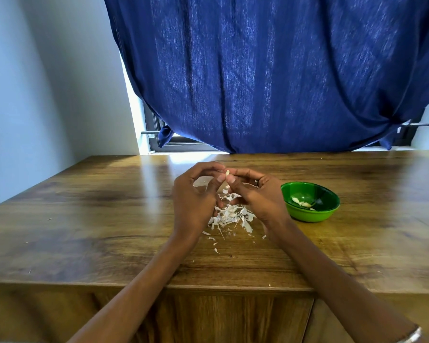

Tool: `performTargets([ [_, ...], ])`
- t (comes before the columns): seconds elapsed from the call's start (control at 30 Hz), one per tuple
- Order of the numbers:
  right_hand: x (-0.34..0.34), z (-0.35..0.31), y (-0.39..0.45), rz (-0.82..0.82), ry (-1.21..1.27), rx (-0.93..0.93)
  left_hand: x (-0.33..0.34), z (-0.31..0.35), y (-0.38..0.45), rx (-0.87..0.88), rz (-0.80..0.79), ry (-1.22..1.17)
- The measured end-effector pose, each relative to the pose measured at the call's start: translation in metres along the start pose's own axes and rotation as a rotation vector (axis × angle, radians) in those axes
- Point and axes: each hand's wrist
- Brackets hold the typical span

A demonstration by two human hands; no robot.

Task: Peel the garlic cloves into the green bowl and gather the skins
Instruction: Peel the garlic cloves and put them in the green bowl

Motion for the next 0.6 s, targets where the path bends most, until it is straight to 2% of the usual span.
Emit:
performTargets([
  [0.27,-0.0007,-0.0018,-0.0008,0.016,-0.001,0.003,0.0015,0.0015,0.0011,-0.062,-0.035,-0.061],
  [0.6,0.0009,-0.001,-0.0023,-0.016,-0.027,-0.097,0.0,-0.0046,0.003,-0.101,-0.099,-0.098],
])
Point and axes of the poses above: each hand's wrist, its own y-axis towards the middle knuckle, its own x-axis out of the palm, z = x × y, and after that the axes turned 11 degrees about -y, right-handed
